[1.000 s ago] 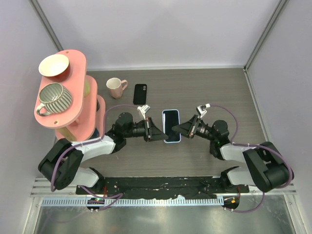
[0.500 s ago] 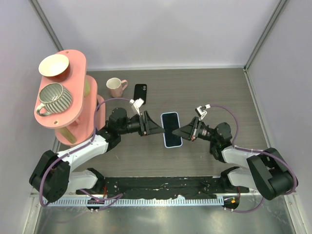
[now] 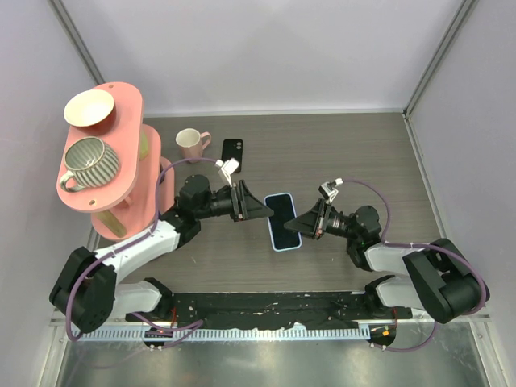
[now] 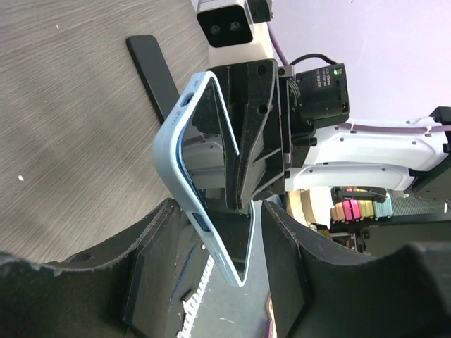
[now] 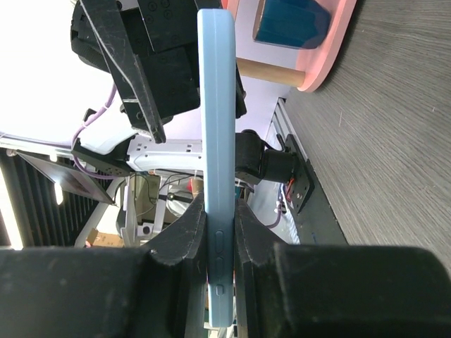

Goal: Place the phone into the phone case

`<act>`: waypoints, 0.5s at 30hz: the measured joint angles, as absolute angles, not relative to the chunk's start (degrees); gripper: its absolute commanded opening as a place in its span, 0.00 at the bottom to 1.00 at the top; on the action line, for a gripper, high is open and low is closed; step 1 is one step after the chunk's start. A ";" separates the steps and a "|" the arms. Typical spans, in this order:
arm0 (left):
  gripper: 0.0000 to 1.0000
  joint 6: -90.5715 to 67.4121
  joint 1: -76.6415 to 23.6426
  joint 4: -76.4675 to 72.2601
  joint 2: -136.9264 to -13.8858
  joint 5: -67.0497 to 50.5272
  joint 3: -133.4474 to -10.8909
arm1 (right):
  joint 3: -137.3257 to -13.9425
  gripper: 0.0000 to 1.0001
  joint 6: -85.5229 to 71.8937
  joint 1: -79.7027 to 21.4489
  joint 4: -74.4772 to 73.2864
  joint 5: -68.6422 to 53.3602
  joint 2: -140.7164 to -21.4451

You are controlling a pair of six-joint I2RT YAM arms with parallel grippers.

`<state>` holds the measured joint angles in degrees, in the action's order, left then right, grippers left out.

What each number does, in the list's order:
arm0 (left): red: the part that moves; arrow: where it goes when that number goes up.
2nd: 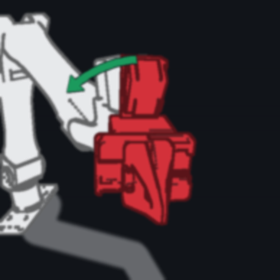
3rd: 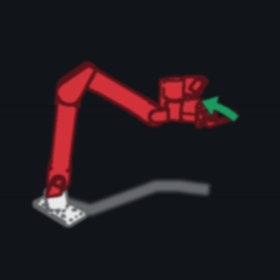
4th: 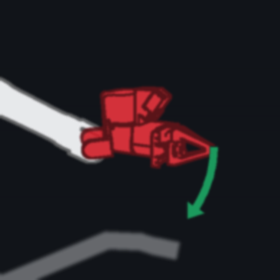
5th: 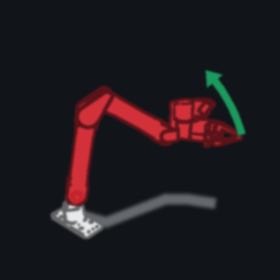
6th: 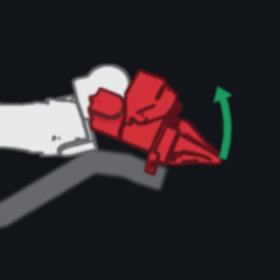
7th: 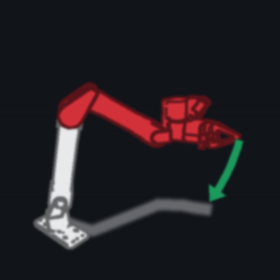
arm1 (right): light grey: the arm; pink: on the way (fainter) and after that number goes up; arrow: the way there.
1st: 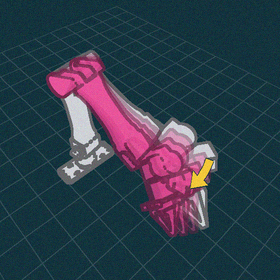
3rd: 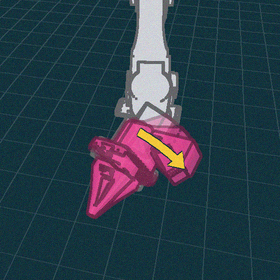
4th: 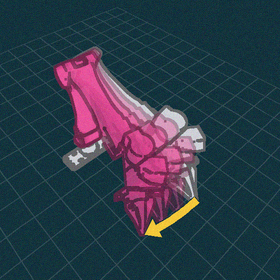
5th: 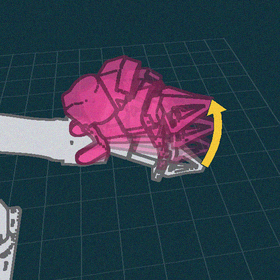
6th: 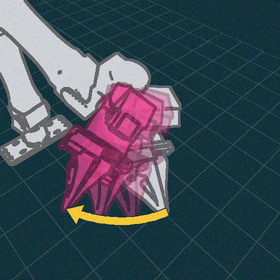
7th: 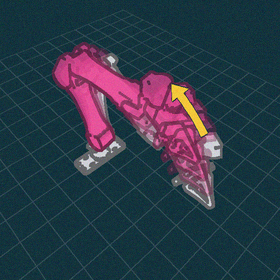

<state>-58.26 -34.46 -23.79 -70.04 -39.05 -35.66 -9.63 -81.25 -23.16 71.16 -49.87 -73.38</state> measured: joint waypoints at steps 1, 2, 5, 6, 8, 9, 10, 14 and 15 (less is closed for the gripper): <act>0.53 -58.26 -34.41 -23.81 -70.13 -39.05 -35.68 | -9.61 0.06 -81.28 -23.22 71.16 -49.91 -73.23; 0.53 -58.26 -34.37 -23.83 -70.22 -39.00 -35.70 | -9.54 0.06 -81.32 -23.29 71.16 -49.93 -73.01; 0.51 -58.28 -34.33 -23.94 -70.78 -38.81 -36.01 | -9.30 0.06 -81.45 -23.64 71.26 -50.24 -72.58; 0.51 -58.26 -34.30 -23.94 -70.98 -38.74 -36.21 | -9.28 0.06 -81.47 -23.75 71.31 -50.30 -72.58; 0.51 -58.28 -34.24 -24.01 -71.31 -38.61 -36.51 | -9.02 0.06 -81.65 -23.90 71.57 -50.28 -72.58; 0.50 -58.28 -34.24 -24.03 -71.42 -38.59 -36.53 | -8.84 0.06 -81.78 -23.92 71.70 -50.28 -72.55; 0.48 -58.28 -34.20 -24.03 -71.53 -38.54 -36.53 | -8.67 0.06 -81.97 -23.92 71.83 -50.28 -72.49; 0.23 -58.54 -34.09 -24.12 -72.47 -38.39 -36.53 | -8.21 0.06 -82.56 -23.94 72.23 -50.24 -72.44; 0.18 -58.57 -34.09 -24.12 -72.71 -38.37 -36.53 | -8.12 0.06 -82.65 -23.94 72.44 -50.17 -72.36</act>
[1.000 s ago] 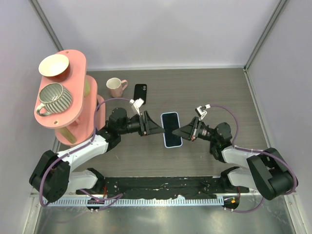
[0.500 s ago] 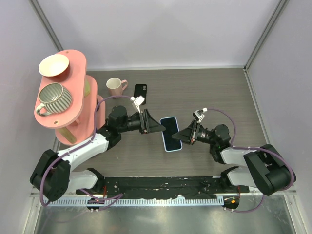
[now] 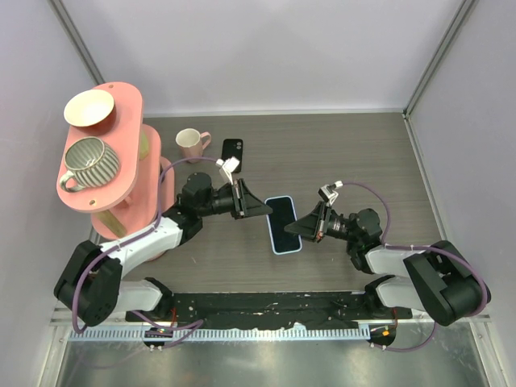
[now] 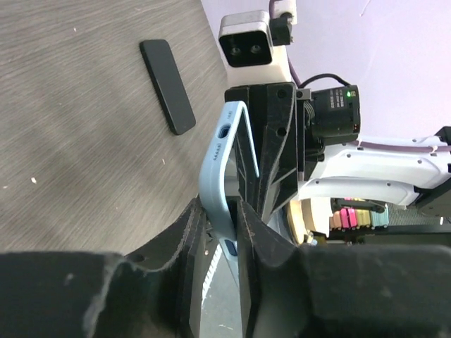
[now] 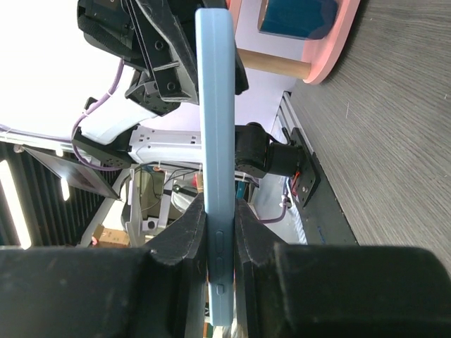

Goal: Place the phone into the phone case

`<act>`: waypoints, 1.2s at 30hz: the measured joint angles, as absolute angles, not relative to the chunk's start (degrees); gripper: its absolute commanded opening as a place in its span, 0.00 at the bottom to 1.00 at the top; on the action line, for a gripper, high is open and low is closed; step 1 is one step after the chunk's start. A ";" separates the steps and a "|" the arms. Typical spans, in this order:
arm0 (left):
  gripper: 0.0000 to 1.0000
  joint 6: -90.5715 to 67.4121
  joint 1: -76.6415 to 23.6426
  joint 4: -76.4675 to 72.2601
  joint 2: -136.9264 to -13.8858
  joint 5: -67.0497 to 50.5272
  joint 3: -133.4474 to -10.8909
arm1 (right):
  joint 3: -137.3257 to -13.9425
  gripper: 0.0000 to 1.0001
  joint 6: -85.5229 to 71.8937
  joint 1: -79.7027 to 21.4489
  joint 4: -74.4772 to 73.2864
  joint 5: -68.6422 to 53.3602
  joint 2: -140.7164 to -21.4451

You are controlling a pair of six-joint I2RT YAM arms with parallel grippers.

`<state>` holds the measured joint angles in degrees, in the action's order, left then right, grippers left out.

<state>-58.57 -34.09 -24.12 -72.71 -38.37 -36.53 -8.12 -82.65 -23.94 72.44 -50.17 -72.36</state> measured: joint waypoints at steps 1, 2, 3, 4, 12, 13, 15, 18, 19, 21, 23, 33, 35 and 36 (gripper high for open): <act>0.15 -58.89 -34.00 -24.21 -72.99 -38.41 -36.53 | -8.10 0.06 -82.70 -23.94 72.64 -50.15 -72.29; 0.08 -59.29 -33.98 -24.43 -73.10 -38.39 -36.53 | -7.99 0.06 -82.67 -23.94 72.55 -49.95 -72.29; 0.05 -59.57 -34.00 -24.53 -73.12 -38.37 -36.53 | -7.81 0.06 -82.59 -23.94 72.58 -49.91 -72.29; 0.03 -59.81 -34.00 -24.53 -73.12 -38.41 -36.53 | -7.66 0.06 -82.30 -23.94 72.73 -49.80 -72.25; 0.07 -56.40 -34.26 -16.40 -71.88 -37.01 -39.44 | -7.16 0.06 -78.91 -24.23 72.82 -49.17 -72.03; 0.15 -55.61 -34.35 -15.07 -71.44 -36.84 -39.92 | -7.16 0.06 -78.61 -24.32 72.84 -49.06 -71.83; 0.26 -53.95 -34.54 -12.82 -70.57 -36.47 -40.75 | -7.16 0.06 -78.17 -24.43 72.88 -48.86 -71.24; 0.46 -50.98 -34.76 -10.81 -69.65 -35.75 -41.12 | -7.16 0.06 -78.52 -24.67 72.71 -48.88 -70.41; 0.51 -50.11 -34.70 -10.04 -69.30 -35.05 -41.12 | -7.16 0.06 -78.81 -24.64 72.58 -49.10 -70.13; 0.58 -49.06 -34.28 -9.02 -68.73 -34.04 -41.12 | -7.16 0.06 -79.40 -24.64 72.29 -49.04 -69.65; 0.64 -48.82 -34.06 -8.93 -68.27 -33.50 -41.12 | -7.16 0.06 -79.77 -24.64 72.25 -49.04 -69.17; 0.62 -53.65 -34.00 -15.90 -69.60 -35.46 -39.77 | -7.16 0.06 -80.38 -24.64 72.23 -49.19 -68.62; 0.57 -54.94 -34.00 -17.91 -71.18 -36.32 -39.77 | -7.16 0.06 -80.73 -24.71 72.25 -49.19 -68.93; 0.54 -55.57 -34.00 -18.68 -72.01 -36.75 -39.77 | -7.16 0.07 -80.88 -24.75 72.25 -49.17 -69.19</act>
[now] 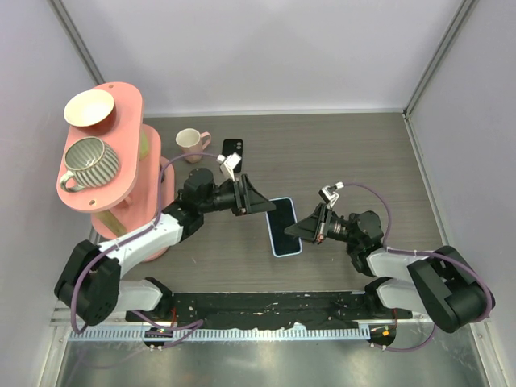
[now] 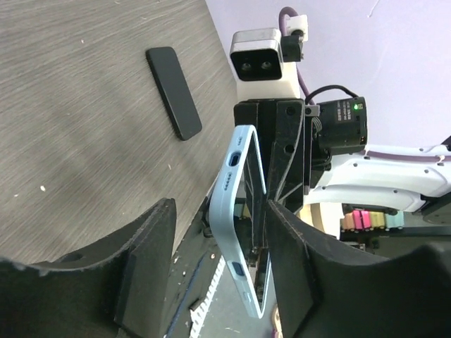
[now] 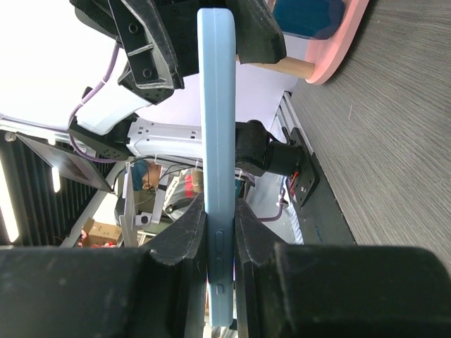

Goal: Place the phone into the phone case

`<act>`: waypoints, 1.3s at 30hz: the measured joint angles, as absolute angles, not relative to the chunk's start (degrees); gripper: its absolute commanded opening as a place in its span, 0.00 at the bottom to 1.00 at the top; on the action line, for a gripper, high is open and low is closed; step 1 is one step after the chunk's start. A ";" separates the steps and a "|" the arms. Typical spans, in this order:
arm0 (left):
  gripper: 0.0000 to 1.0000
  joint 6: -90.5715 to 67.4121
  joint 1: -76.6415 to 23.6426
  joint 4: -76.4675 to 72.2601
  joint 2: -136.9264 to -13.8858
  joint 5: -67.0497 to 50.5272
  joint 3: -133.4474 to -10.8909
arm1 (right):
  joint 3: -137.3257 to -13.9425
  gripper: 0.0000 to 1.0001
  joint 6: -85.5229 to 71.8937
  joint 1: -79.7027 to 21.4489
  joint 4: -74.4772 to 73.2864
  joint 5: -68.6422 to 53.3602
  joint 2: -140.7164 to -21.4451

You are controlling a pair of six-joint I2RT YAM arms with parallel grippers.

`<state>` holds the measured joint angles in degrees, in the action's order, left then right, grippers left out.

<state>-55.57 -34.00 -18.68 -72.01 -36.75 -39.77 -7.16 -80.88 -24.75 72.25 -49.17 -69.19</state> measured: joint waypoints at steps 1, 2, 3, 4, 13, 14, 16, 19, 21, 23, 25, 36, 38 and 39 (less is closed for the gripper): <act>0.42 -56.05 -34.00 -19.64 -72.88 -37.21 -39.77 | -7.16 0.08 -81.01 -24.84 72.18 -49.17 -69.47; 0.35 -56.75 -34.00 -20.45 -73.69 -37.58 -39.77 | -7.16 0.09 -81.12 -24.95 72.16 -49.12 -69.78; 0.21 -57.32 -34.00 -21.04 -74.35 -37.95 -39.77 | -7.16 0.09 -81.21 -25.06 72.07 -49.12 -69.93; 0.15 -57.78 -34.00 -21.43 -74.83 -38.30 -39.77 | -7.16 0.13 -81.21 -25.08 72.01 -49.17 -70.06; 0.00 -59.44 -33.89 -24.47 -75.33 -41.04 -39.70 | -7.38 0.47 -80.12 -25.19 71.94 -49.28 -70.19; 0.00 -59.29 -33.89 -24.45 -75.33 -41.19 -39.70 | -7.66 0.47 -79.88 -25.21 71.94 -49.28 -70.08; 0.00 -59.13 -33.78 -24.51 -75.33 -41.47 -39.72 | -8.47 0.46 -79.02 -25.30 71.64 -49.30 -69.65; 0.00 -59.00 -33.61 -24.58 -75.31 -41.65 -39.90 | -9.41 0.32 -77.08 -25.34 68.88 -49.32 -68.25; 0.00 -58.57 -33.61 -23.97 -75.26 -41.85 -40.29 | -9.82 0.20 -75.66 -25.34 65.91 -49.19 -67.26; 0.00 -57.63 -33.63 -22.72 -75.13 -42.00 -41.12 | -10.11 0.15 -74.02 -25.34 63.16 -48.90 -66.37; 0.01 -57.01 -33.54 -21.28 -74.98 -42.13 -41.58 | -10.68 0.10 -72.20 -25.39 60.71 -48.99 -64.93; 0.74 -43.44 -33.67 -2.37 -74.19 -39.07 -51.68 | -14.76 0.01 -64.23 -25.43 44.64 -45.69 -55.05; 0.78 -39.75 -33.67 2.81 -74.15 -37.34 -55.07 | -15.35 0.01 -62.63 -25.43 41.15 -45.06 -53.06; 0.84 -37.95 -33.67 5.52 -74.02 -36.47 -56.84 | -15.55 0.01 -61.87 -25.43 39.75 -44.93 -52.29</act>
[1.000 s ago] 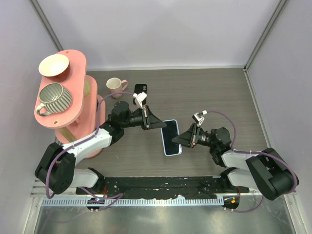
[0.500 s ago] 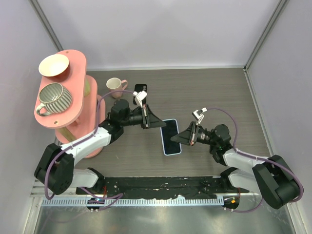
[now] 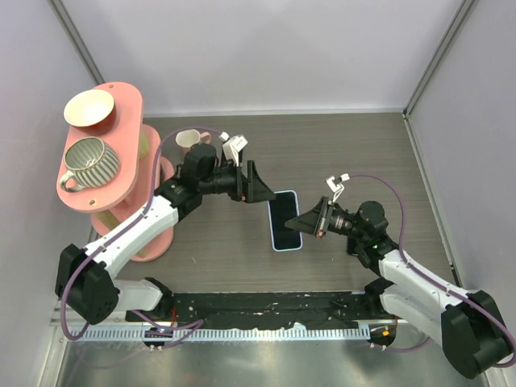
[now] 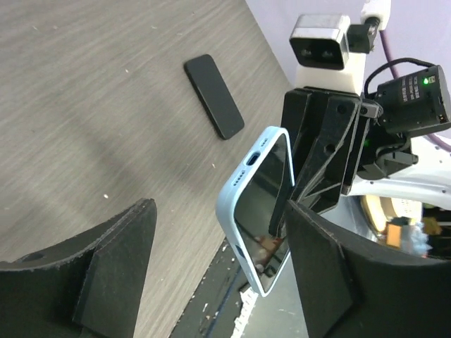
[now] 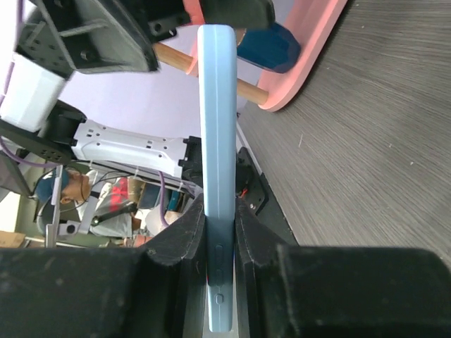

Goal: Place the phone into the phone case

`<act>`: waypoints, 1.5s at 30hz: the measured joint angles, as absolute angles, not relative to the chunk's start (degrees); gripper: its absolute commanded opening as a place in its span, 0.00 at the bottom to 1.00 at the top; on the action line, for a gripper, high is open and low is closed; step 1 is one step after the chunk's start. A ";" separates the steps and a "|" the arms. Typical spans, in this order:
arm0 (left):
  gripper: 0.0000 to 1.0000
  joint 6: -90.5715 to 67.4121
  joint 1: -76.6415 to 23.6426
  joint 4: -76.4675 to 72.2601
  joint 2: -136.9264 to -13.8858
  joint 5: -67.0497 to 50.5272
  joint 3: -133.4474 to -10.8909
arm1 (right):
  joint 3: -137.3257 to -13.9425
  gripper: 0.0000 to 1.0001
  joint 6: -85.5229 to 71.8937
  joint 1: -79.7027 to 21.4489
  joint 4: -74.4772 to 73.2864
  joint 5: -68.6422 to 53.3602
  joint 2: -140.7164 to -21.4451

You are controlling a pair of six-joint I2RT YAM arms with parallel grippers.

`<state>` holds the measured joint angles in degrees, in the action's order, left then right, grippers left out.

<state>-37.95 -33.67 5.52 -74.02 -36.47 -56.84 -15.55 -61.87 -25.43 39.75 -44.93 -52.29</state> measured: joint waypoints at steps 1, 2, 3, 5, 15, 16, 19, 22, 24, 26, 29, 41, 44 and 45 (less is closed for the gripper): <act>0.87 -36.53 -33.67 7.44 -73.95 -35.57 -58.19 | -15.86 0.01 -61.01 -25.43 37.65 -44.56 -51.33; 0.94 -34.87 -33.67 9.34 -73.76 -34.61 -59.66 | -16.14 0.01 -60.07 -25.43 35.75 -44.21 -50.48; 0.98 -33.34 -33.67 11.35 -73.49 -33.76 -60.95 | -16.56 0.01 -59.07 -25.43 33.54 -43.83 -49.74; 1.00 -30.59 -33.67 14.26 -72.84 -32.03 -62.61 | -17.47 0.01 -56.95 -25.43 29.43 -42.89 -48.62; 1.00 -23.40 -33.67 20.03 -70.26 -26.70 -61.73 | -20.75 0.01 -47.31 -25.23 13.82 -35.66 -50.04; 1.00 -23.07 -33.67 19.99 -69.43 -26.09 -60.86 | -21.26 0.01 -46.30 -25.10 12.23 -34.61 -51.27; 1.00 -22.22 -33.67 20.01 -66.78 -25.50 -58.89 | -24.12 0.02 -42.72 -23.70 7.73 -31.55 -57.47; 1.00 -22.09 -33.67 19.35 -64.58 -25.52 -57.74 | -31.05 0.02 -37.82 -22.28 1.91 -28.08 -66.63; 1.00 -22.13 -33.67 18.85 -63.88 -25.56 -57.47 | -38.28 0.02 -34.46 -21.67 -2.46 -25.52 -73.87; 1.00 -22.20 -33.69 18.39 -63.75 -25.61 -57.47 | -44.31 0.03 -32.18 -21.08 -3.68 -24.10 -79.92; 1.00 -22.39 -33.74 18.15 -63.75 -25.85 -57.19 | -52.53 0.04 -29.71 -20.34 -4.56 -24.45 -88.16; 1.00 -22.50 -33.74 17.78 -62.70 -25.39 -56.53 | -54.37 0.07 -30.39 -19.68 -4.78 -24.75 -99.39; 1.00 -22.50 -33.74 17.78 -62.70 -25.12 -56.49 | -52.12 0.16 -31.94 -19.29 -2.17 -25.71 -99.24; 1.00 -22.50 -33.74 17.78 -62.70 -25.04 -56.49 | -51.53 0.21 -32.27 -19.11 -1.21 -26.02 -99.13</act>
<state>-22.50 -33.74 17.78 -62.70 -25.04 -56.49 -51.53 -32.27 -19.11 -1.21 -26.02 -99.13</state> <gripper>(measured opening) 0.996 0.220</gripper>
